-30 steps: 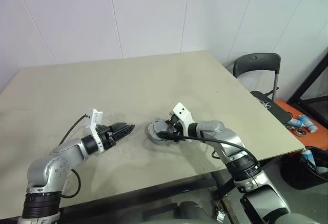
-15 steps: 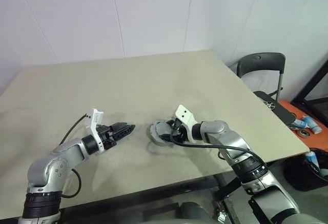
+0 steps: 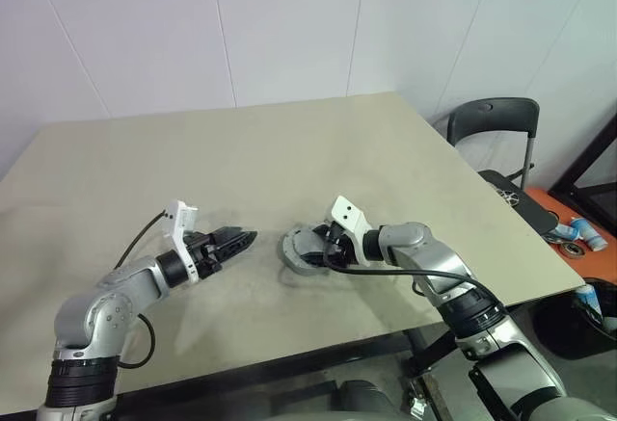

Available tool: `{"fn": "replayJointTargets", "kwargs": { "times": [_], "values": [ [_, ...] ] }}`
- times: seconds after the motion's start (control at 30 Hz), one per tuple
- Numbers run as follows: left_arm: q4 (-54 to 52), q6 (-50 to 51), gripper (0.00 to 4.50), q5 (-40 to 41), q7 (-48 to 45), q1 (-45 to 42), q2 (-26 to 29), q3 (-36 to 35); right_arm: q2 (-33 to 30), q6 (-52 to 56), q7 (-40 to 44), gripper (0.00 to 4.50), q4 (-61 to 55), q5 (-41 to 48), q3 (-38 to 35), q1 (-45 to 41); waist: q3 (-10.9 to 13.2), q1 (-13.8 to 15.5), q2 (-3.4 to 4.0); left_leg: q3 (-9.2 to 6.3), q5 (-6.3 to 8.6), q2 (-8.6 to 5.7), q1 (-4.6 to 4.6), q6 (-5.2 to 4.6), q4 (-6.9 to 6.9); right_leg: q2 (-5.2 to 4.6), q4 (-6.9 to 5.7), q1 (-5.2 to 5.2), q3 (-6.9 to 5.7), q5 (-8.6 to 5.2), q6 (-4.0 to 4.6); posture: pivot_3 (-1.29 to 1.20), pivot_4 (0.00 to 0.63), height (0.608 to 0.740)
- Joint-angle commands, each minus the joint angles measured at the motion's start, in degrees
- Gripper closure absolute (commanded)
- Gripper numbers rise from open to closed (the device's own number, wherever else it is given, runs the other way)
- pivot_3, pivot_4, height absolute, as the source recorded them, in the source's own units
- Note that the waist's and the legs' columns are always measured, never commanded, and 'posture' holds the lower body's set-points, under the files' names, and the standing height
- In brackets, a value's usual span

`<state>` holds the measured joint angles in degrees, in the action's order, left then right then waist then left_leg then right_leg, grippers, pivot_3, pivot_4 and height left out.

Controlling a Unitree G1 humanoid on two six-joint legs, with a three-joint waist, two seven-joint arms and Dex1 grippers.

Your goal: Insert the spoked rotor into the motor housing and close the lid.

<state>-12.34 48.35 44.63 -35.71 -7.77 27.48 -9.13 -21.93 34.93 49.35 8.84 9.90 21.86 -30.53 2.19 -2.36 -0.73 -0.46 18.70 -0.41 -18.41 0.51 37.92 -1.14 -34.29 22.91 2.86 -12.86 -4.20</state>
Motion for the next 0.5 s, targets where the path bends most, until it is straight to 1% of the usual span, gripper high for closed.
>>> {"fn": "replayJointTargets", "kwargs": {
  "times": [0.03, 0.17, 0.27, 0.33, 0.43, 0.5],
  "values": [
    [0.60, -1.17, 1.62, -3.42, 1.29, -4.85, -2.04, 4.76, -2.93, 7.23, -0.17, 1.45, 8.67, -3.71, 2.70, 2.36, -0.01, 0.10, -0.01, 0.00, 0.00, 0.00, 0.05, 0.00, 0.03, -0.04, 0.01, -0.10, -0.03, 0.00, 0.00, 0.00, 0.000, 0.740],
    [10.40, -3.68, 1.62, -9.99, 2.81, -13.81, -6.71, 10.60, -3.86, 8.30, 1.85, 1.45, 6.58, -3.35, 3.86, 2.86, -0.08, 0.37, 0.01, 0.04, 0.07, -0.01, 0.06, 0.12, 0.10, -0.37, 0.14, -0.33, -0.39, -0.01, -0.02, 0.00, 0.000, 0.740],
    [18.25, -4.63, 1.62, -12.87, 1.22, -19.42, -9.56, 13.37, -3.98, 9.18, 1.71, 1.45, 5.43, -3.19, 3.70, 3.44, -0.35, 0.35, -0.18, 0.03, 0.02, -0.07, 0.04, -0.04, 0.11, -0.39, 0.17, -0.39, -0.46, -0.10, -0.17, 0.00, 0.000, 0.740],
    [23.40, -5.22, 1.62, -14.95, -0.08, -22.20, -10.69, 15.01, -4.09, 9.65, 1.50, 1.45, 4.64, -3.04, 3.41, 4.05, -0.48, 0.31, -0.02, 0.03, 0.08, -0.11, -0.02, -0.15, 0.08, -0.42, 0.16, -0.38, -0.46, -0.15, -0.28, 0.00, 0.000, 0.740],
    [26.49, -6.25, 1.62, -16.80, -2.27, -23.88, -11.42, 16.55, -4.35, 10.04, 1.22, 1.45, 3.67, -2.91, 2.97, 4.86, -0.61, 0.32, 0.16, 0.03, 0.11, -0.15, -0.11, -0.19, -0.05, -0.43, 0.12, -0.41, -0.44, -0.14, -0.26, 0.00, 0.000, 0.740],
    [25.27, -5.32, 1.62, -16.32, -4.01, -23.77, -11.44, 16.71, -4.48, 10.55, 0.68, 1.45, 2.91, -2.70, 2.37, 5.50, -0.61, 0.46, 0.17, 0.03, 0.12, -0.15, -0.11, -0.21, -0.10, -0.43, 0.12, -0.38, -0.44, -0.13, -0.23, 0.00, 0.000, 0.740]
  ]
}}
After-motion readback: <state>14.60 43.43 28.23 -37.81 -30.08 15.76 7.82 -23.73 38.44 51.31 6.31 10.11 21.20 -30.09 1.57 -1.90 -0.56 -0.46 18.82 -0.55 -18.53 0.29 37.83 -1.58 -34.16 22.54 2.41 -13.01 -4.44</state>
